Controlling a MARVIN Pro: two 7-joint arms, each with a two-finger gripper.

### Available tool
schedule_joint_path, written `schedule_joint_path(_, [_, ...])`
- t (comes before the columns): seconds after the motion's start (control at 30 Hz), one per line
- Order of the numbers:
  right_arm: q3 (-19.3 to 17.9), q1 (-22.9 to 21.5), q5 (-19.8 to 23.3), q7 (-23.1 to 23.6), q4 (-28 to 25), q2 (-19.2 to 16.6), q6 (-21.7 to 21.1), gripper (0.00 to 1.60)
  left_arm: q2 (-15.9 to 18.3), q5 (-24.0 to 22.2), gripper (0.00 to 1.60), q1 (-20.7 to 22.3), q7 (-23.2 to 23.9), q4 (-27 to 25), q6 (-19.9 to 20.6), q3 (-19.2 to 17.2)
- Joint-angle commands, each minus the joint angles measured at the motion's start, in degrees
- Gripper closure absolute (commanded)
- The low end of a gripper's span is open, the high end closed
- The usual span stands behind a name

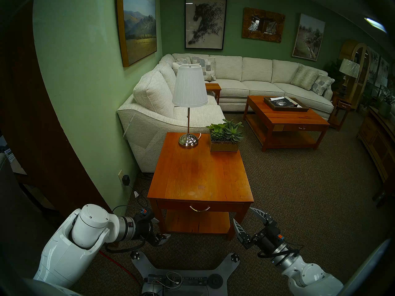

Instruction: Open the drawer, take out the contents and close the drawer

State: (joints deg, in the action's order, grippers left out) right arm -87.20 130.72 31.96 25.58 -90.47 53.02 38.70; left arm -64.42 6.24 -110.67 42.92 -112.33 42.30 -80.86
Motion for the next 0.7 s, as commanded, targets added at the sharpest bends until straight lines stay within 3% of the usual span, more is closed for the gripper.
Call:
schedule_joint_path(0.0, [-0.29, -0.09, 0.01, 0.01, -1.18, -0.16, 0.25, 0.0, -0.94, 2.05, 0.0, 2.17, -1.61, -0.58, 0.79, 2.34])
schedule_joint_path(0.23, [-0.23, -0.16, 0.04, 0.04, -1.09, -0.17, 0.3, 0.0, -2.81, 4.16, 0.0, 7.48, -2.54, 3.37, 1.58, 6.28])
schedule_joint_path(0.67, [-0.12, -0.31, 0.08, 0.07, -0.89, -0.17, 0.36, 0.0, -5.91, 6.28, 0.0, 14.2, 0.67, 9.08, -3.12, 9.41])
